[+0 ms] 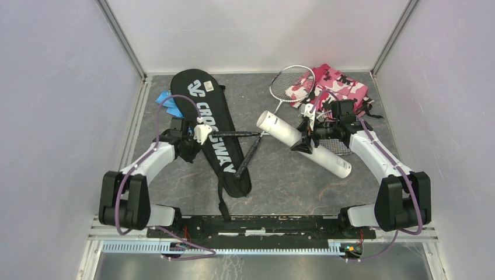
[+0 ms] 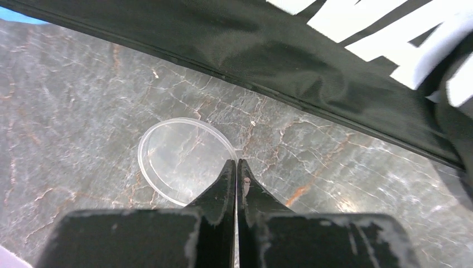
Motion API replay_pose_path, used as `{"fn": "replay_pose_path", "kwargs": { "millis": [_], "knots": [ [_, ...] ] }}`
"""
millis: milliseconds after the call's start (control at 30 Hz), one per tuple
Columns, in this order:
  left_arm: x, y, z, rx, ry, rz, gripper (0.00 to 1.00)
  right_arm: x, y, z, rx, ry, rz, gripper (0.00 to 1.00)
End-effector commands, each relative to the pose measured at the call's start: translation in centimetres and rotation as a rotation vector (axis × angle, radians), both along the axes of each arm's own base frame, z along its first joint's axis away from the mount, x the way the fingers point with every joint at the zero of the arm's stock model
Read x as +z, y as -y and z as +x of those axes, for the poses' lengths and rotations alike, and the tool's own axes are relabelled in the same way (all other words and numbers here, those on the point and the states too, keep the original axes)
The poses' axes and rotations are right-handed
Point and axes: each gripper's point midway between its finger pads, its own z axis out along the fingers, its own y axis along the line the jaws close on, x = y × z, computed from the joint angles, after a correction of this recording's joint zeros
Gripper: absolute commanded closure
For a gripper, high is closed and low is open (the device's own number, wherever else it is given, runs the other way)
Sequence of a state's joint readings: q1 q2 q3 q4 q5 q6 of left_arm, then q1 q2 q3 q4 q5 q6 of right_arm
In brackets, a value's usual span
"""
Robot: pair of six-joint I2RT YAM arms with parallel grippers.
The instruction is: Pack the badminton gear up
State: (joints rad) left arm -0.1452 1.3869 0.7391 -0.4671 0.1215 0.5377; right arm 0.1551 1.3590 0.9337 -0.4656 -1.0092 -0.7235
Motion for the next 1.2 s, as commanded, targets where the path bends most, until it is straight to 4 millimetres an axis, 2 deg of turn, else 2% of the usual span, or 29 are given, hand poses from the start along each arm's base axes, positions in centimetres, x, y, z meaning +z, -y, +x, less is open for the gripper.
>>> {"fn": "replay_pose_path", "kwargs": {
  "millis": [0, 167, 300, 500, 600, 700, 867, 1167],
  "knots": [
    [4.4, 2.1, 0.6, 0.002, 0.097, -0.140, 0.98, 1.3, -0.4, 0.3, 0.030, 0.057, 0.013, 0.63],
    [10.0, 5.8, 0.1, -0.092, 0.162, -0.344, 0.98, 1.3, -1.0, -0.2, 0.081, 0.055, 0.008, 0.63],
    [16.0, 9.9, -1.1, -0.231, 0.218, -0.578, 0.98, 1.6, -1.7, -0.7, 0.138, 0.068, -0.004, 0.63],
    [23.4, 13.7, -2.2, -0.402, 0.268, -0.836, 0.98, 2.0, -3.2, -1.8, 0.222, 0.075, -0.016, 0.63],
    [25.8, 14.8, -2.2, -0.438, 0.263, -0.934, 0.98, 2.0, -4.0, -2.4, 0.259, 0.080, -0.020, 0.63],
    [27.1, 15.6, -2.4, -0.467, 0.238, -1.000, 0.98, 2.0, -4.7, -2.9, 0.285, 0.078, -0.017, 0.63],
    [27.4, 16.7, -3.4, -0.516, 0.214, -1.037, 0.98, 2.5, -5.4, -3.5, 0.312, 0.084, -0.006, 0.63],
    [25.9, 18.9, -5.3, -0.570, 0.180, -1.020, 0.98, 2.6, -6.4, -3.9, 0.328, 0.065, 0.007, 0.63]
  ]
}}
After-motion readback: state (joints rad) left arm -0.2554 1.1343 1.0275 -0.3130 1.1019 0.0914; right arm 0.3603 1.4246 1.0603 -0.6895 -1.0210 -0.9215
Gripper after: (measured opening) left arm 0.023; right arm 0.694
